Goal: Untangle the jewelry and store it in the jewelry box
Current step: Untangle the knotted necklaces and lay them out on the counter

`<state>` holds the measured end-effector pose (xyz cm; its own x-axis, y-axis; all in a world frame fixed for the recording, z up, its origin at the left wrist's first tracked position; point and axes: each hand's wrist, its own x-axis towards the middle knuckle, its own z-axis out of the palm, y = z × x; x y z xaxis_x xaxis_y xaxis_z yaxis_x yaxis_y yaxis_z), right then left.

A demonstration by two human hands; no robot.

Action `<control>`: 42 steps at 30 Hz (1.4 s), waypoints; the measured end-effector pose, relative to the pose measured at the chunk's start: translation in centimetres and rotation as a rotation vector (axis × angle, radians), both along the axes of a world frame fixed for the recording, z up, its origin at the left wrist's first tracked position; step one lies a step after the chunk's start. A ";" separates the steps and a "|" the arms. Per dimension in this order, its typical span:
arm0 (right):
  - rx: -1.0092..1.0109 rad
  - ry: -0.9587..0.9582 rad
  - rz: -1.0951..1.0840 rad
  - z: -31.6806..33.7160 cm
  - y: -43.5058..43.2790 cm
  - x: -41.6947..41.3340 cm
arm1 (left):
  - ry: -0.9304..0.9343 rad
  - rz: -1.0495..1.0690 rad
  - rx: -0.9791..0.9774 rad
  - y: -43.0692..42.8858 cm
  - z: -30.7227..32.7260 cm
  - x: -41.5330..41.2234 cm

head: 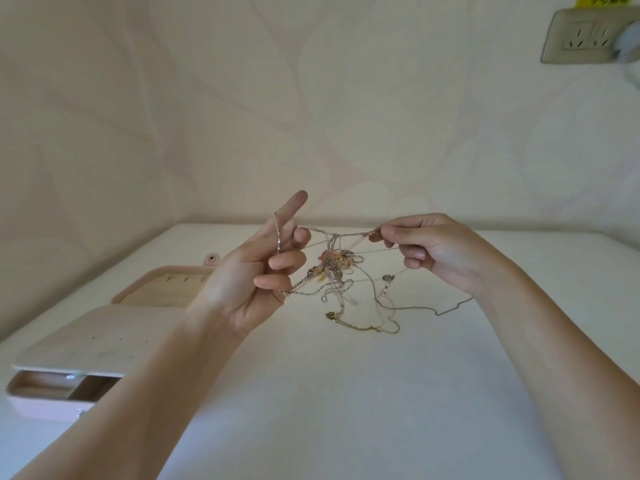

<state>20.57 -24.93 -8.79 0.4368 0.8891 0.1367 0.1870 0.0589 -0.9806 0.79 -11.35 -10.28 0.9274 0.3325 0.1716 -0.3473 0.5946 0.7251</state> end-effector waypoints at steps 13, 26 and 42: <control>-0.458 -0.207 0.403 -0.8 -0.9 1.3 | 0.296 0.343 0.295 -0.9 0.4 -0.2; -0.192 -0.312 0.396 -3.0 2.7 -4.0 | 0.253 0.140 0.467 -1.1 0.3 -0.3; 0.037 -0.369 -0.109 -3.2 3.5 -3.6 | 0.242 -0.035 0.657 -0.8 0.7 -0.4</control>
